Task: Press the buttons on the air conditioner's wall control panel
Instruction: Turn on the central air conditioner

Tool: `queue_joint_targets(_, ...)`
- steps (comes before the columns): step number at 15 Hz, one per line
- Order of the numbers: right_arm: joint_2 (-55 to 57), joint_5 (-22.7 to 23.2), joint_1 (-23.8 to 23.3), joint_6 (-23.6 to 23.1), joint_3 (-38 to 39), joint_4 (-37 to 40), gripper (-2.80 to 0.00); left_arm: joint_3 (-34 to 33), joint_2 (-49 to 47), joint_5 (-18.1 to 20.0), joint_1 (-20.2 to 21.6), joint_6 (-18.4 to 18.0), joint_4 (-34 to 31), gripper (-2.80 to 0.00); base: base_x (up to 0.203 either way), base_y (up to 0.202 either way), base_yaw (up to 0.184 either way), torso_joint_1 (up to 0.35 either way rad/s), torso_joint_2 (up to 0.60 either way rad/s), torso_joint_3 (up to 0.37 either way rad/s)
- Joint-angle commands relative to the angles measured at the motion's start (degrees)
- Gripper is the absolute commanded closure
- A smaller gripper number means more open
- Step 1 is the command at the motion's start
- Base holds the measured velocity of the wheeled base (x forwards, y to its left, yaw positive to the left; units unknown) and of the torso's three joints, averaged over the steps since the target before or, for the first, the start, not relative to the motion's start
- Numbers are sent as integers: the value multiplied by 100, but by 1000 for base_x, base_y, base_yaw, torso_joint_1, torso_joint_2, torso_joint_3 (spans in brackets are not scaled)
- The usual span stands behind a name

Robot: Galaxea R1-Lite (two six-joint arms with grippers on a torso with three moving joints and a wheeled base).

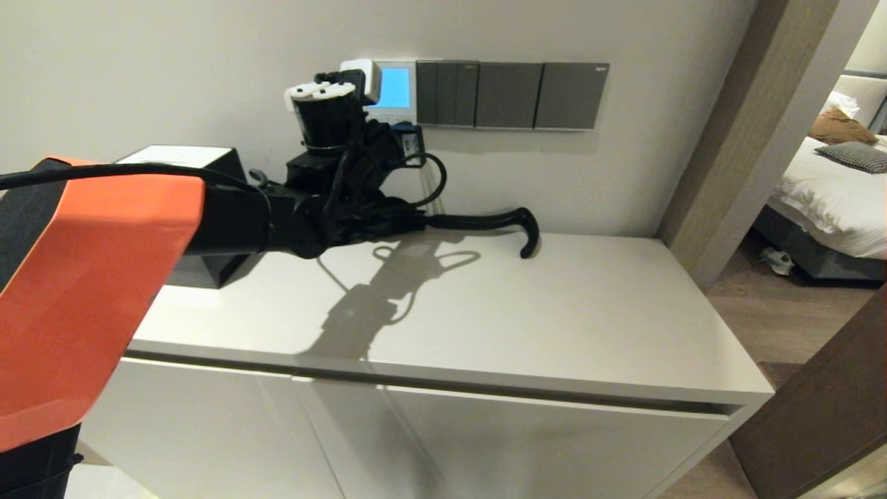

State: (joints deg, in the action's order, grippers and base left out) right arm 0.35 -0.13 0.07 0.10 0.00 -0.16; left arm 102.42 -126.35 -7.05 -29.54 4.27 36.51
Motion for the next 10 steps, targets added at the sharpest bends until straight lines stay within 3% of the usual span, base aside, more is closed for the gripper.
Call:
queue_joint_targets(1,3,1,1,-1,18,-2,0,81,-87,-7,1,4,15,0,0,0,0,0,0,0)
queue_joint_targets(10,9,-5,1,-1,18,-2,0,46,-33,-51,-2,13,-4,0,0,0,0,0,0,0)
